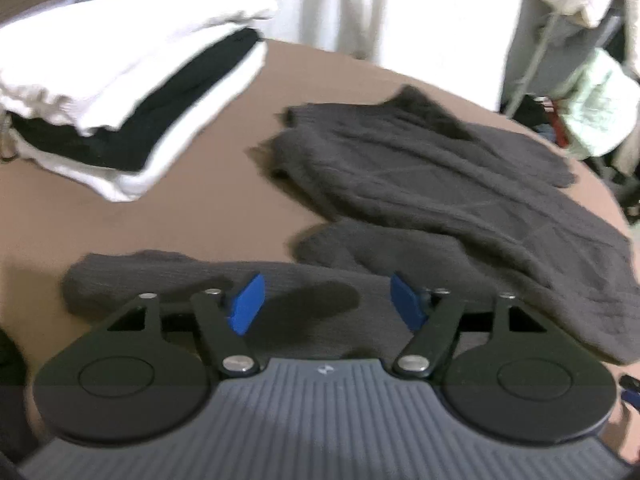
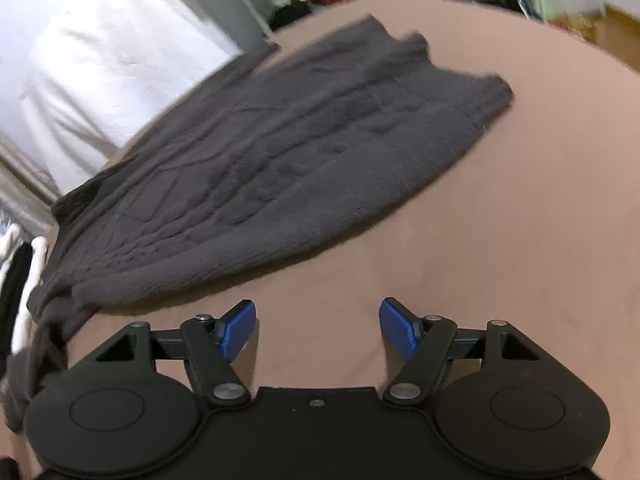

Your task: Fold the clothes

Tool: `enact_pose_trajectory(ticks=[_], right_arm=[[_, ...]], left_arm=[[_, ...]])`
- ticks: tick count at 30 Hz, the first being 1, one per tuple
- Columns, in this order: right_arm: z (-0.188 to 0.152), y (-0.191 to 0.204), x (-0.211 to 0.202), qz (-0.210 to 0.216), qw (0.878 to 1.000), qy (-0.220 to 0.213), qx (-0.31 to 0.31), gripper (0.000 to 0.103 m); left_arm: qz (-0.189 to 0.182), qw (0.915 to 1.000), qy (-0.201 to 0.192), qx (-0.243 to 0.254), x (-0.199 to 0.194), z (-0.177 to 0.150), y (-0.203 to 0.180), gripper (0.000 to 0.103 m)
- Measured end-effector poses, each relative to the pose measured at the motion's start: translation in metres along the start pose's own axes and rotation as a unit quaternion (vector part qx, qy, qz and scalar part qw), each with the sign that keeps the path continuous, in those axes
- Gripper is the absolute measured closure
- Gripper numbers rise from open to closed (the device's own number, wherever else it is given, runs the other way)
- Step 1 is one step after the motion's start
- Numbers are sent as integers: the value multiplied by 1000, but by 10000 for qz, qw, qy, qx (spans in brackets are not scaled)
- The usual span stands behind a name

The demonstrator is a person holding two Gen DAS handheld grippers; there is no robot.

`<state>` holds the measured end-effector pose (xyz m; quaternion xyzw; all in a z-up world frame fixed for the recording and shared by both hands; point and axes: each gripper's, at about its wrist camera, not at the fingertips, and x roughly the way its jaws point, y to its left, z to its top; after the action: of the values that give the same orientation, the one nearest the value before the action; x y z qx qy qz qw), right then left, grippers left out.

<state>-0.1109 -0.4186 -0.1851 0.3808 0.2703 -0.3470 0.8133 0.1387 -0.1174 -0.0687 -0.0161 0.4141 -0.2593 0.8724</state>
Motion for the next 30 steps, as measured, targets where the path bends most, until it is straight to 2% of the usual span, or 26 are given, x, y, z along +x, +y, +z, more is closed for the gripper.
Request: enact_pose_trajectory(ticks=[2, 4, 7, 10, 12, 14, 15, 16, 17, 18, 19, 20, 21, 22, 24, 26, 28, 30], right_arm=[[3, -6, 2, 94, 9993, -289, 224, 28], [12, -19, 6, 301, 9941, -563, 878, 26], [32, -25, 18, 234, 9909, -753, 1095, 16], [53, -29, 29, 104, 9887, -908, 1192, 16], [66, -24, 34, -25, 9911, -971, 905, 16], [75, -14, 36, 37, 9937, -1053, 387, 16], [77, -10, 32, 0, 9933, -1145, 142, 19], [76, -8, 25, -84, 9918, -1271, -93, 34], [75, -6, 19, -167, 9895, -1396, -328, 55], [75, -4, 12, -251, 9865, -1520, -563, 69], [74, -1, 5, -334, 9826, -1643, -797, 94], [73, 1, -1, -417, 9780, -1765, -1031, 94], [73, 3, -8, -500, 9726, -1885, -1264, 95], [72, 5, -15, -583, 9665, -2003, -1496, 95], [70, 10, -28, -746, 9519, -2236, -1956, 96], [68, 1, -31, -894, 9499, -2305, -1914, 96], [58, 0, -23, -1183, 9530, -2119, -1815, 94], [46, 1, -12, -1507, 9550, -1876, -1731, 79]], left_arm=[[44, 9996, 158, 221, 10, -9, -14, 22], [157, 9991, -11, 386, 13, -20, -30, 22], [-7, 9969, -223, 753, 14, -30, -49, 22], [-61, 9830, -457, 1775, 14, -39, -72, 21], [246, 9713, -494, 2313, 23, -46, -88, 18], [515, 9645, -393, 2560, 38, -51, -96, 11], [599, 9639, -369, 2567, 46, -51, -97, 10], [665, 9660, -388, 2467, 51, -51, -97, 7], [646, 9699, -415, 2311, 52, -49, -94, 7], [562, 9739, -434, 2158, 53, -47, -90, 8], [508, 9765, -446, 2045, 52, -45, -88, 21], [498, 9778, -447, 1987, 50, -42, -85, 67], [565, 9787, -512, 1904, 41, -39, -84, 88], [702, 9793, -652, 1784, 29, -37, -82, 91], [900, 9776, -1181, 1489, -12, -35, -74, 92], [1070, 9736, -1626, 1196, -57, -40, -67, 92], [972, 9794, -1574, 806, -80, -54, -54, 92], [848, 9863, -1326, 493, -91, -69, -42, 92]])
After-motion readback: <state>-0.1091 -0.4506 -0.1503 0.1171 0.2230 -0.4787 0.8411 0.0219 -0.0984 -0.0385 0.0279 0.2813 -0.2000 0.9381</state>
